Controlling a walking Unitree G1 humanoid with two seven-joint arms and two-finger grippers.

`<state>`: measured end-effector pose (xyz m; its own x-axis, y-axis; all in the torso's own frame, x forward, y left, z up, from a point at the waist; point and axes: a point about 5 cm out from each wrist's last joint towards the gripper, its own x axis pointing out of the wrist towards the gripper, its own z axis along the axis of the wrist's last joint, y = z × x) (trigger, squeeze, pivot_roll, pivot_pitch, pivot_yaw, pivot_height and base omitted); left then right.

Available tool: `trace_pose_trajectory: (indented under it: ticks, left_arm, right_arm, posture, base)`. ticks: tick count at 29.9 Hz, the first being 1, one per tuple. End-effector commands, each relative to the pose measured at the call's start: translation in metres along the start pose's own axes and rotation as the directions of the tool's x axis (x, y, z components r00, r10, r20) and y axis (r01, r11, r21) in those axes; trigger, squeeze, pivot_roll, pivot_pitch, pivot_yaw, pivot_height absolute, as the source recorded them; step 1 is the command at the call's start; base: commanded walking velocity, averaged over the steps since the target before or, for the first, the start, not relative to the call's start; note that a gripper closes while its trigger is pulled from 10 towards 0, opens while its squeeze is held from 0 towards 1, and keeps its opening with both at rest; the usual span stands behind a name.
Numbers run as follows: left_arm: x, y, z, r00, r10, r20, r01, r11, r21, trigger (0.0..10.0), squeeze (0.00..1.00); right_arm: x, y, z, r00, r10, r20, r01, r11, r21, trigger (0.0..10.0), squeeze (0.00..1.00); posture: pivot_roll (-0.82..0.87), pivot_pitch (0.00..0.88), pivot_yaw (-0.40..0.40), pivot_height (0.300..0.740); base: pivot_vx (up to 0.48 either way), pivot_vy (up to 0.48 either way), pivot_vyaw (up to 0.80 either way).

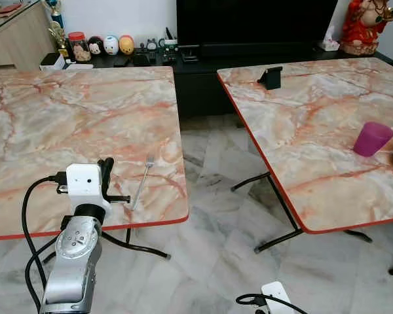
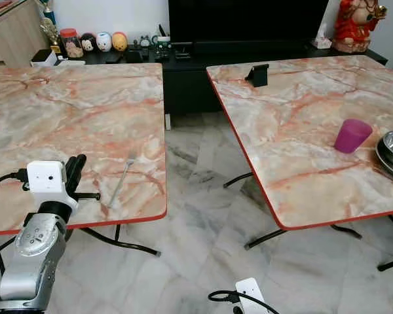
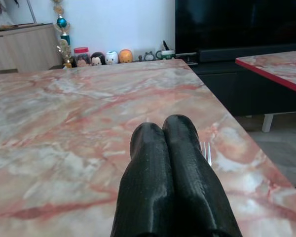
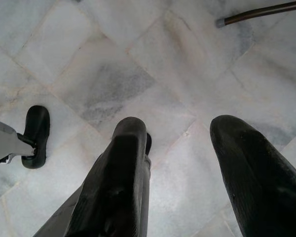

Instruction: Setting the table

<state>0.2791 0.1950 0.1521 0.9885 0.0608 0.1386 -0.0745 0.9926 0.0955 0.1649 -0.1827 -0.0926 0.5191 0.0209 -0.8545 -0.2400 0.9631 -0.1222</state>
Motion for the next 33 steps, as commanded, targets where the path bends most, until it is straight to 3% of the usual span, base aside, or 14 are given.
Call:
trace_pose_trajectory:
  ticks: [1,11,33]
  left_arm:
    - [0.001,-0.004,-0.001,1.000,-0.019,-0.006,0.018,1.000,-0.009,10.0,0.00]
    - [0.001,-0.009,-0.003,0.998,-0.053,-0.017,0.053,0.998,-0.017,10.0,0.00]
    - [0.004,-0.025,-0.022,0.971,-0.205,-0.124,0.203,0.979,-0.028,10.0,0.00]
  right_arm:
    - [0.000,-0.001,0.000,1.000,0.000,-0.004,0.000,1.000,0.002,10.0,0.00]
    - [0.000,-0.001,0.000,1.000,0.000,-0.005,0.000,1.000,-0.001,10.0,0.00]
    - [0.000,-0.001,0.000,1.000,0.002,-0.007,-0.002,1.000,-0.003,10.0,0.00]
  posture:
    - [0.01,0.000,-0.009,0.740]
    - [0.01,0.000,-0.010,0.740]
    - [0.01,0.000,-0.012,0.740]
  base:
    - [0.274,0.000,0.00]
    - [0.269,0.000,0.00]
    - [0.000,0.000,0.00]
